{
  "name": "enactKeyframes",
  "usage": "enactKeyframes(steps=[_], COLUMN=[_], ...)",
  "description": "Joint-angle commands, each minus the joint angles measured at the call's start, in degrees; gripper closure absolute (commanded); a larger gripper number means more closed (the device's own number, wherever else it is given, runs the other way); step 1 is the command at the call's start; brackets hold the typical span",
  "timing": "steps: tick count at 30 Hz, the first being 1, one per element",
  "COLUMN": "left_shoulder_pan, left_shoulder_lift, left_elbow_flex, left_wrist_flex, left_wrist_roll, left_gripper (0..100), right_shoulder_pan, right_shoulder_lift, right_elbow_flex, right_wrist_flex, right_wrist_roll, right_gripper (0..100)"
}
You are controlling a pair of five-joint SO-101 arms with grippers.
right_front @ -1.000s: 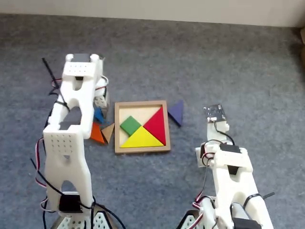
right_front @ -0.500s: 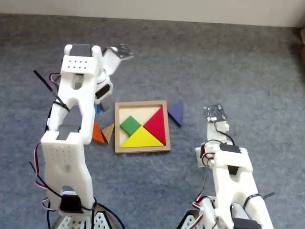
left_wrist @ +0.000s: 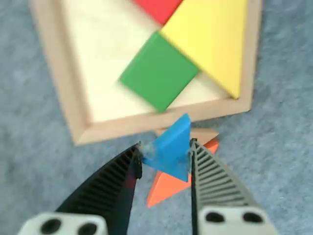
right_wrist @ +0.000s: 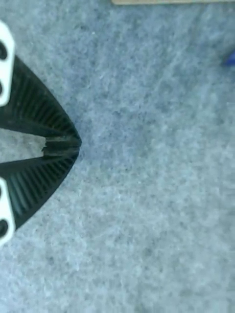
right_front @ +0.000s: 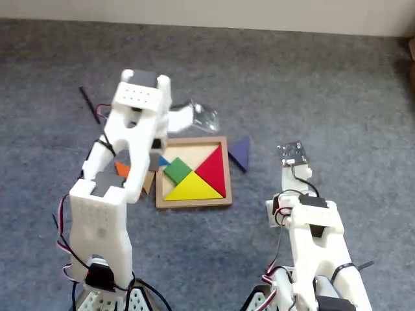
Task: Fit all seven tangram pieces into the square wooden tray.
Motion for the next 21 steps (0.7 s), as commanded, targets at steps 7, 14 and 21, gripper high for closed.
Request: enactKeyframes(steps=[7, 14, 21], left_shoulder_pan=[4.88, 4.88, 1.45], left_shoulder_lift=[-3.65, -3.82, -5.14], left_elbow_flex=[3.65, 3.21, -1.80], left_wrist_flex=[0.35, 0.18, 0.62], left_wrist_roll=[-1.85, 4.22, 9.41], left_gripper=[81, 75, 78], right_shoulder_pan=[0.48, 0.48, 0.48], right_shoulder_lift=[0.84, 0.84, 0.84], right_elbow_flex=[-0.40, -0.40, -0.40], right_wrist_flex=[-1.71, -1.71, -1.71], right_wrist_roll=[0.26, 0.26, 0.26], right_gripper=[99.2, 99.2, 99.2])
